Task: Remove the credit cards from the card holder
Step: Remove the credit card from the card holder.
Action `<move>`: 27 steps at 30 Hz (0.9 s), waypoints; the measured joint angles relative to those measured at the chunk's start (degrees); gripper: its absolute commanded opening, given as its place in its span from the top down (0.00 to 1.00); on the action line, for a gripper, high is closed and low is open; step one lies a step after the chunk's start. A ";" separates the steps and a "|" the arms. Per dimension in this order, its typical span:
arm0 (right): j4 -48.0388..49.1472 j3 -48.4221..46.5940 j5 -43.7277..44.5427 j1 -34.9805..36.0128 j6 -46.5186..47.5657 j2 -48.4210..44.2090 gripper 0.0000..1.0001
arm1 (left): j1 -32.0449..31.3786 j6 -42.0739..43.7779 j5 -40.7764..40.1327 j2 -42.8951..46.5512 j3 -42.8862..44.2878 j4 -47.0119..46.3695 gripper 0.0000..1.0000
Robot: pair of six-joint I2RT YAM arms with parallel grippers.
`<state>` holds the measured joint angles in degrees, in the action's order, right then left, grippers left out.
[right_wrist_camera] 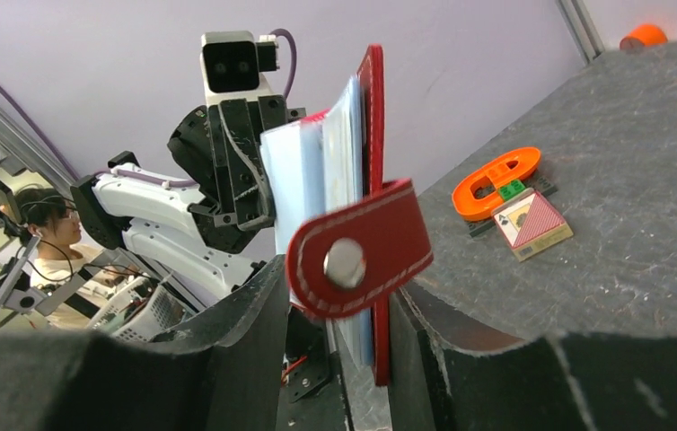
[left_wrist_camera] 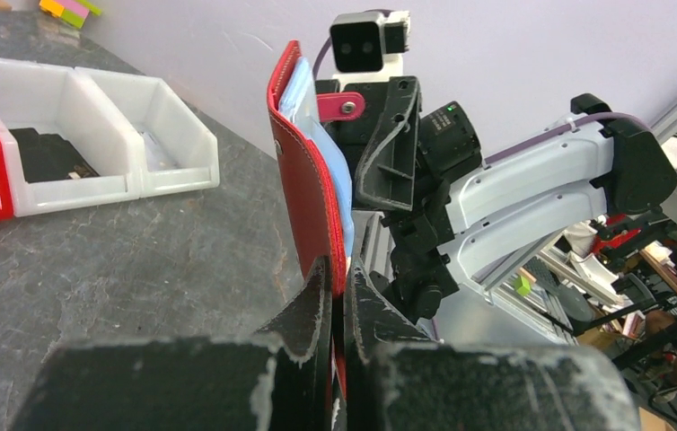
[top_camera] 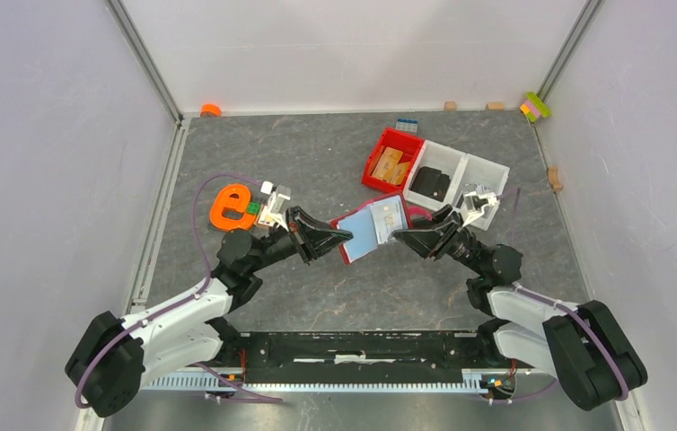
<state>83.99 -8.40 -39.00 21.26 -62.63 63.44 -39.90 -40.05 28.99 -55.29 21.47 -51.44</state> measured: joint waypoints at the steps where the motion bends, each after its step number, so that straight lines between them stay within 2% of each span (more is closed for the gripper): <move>1: 0.00 0.00 0.00 0.00 0.39 -0.26 0.55 | 0.00 0.00 0.00 -0.13 0.00 0.17 0.98; 5: 0.02 0.02 0.00 0.00 1.95 -1.16 0.58 | 0.00 0.02 0.00 -0.57 0.00 0.85 0.98; 11: 0.02 0.02 0.11 0.00 3.56 -1.38 0.72 | 0.00 0.02 0.02 -0.59 0.33 1.11 0.98; 20: -0.79 0.02 0.50 0.00 5.95 -1.81 0.98 | 0.00 0.09 -0.31 -0.59 0.55 1.92 0.96; 27: -7.15 -0.02 2.47 0.00 9.64 -3.37 1.00 | 0.00 1.73 -2.75 -1.42 1.73 6.29 0.75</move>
<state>76.84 -8.43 -36.53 21.26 -52.99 60.07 -39.90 -38.33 26.24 -56.71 23.20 -45.15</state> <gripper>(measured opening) 0.037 0.163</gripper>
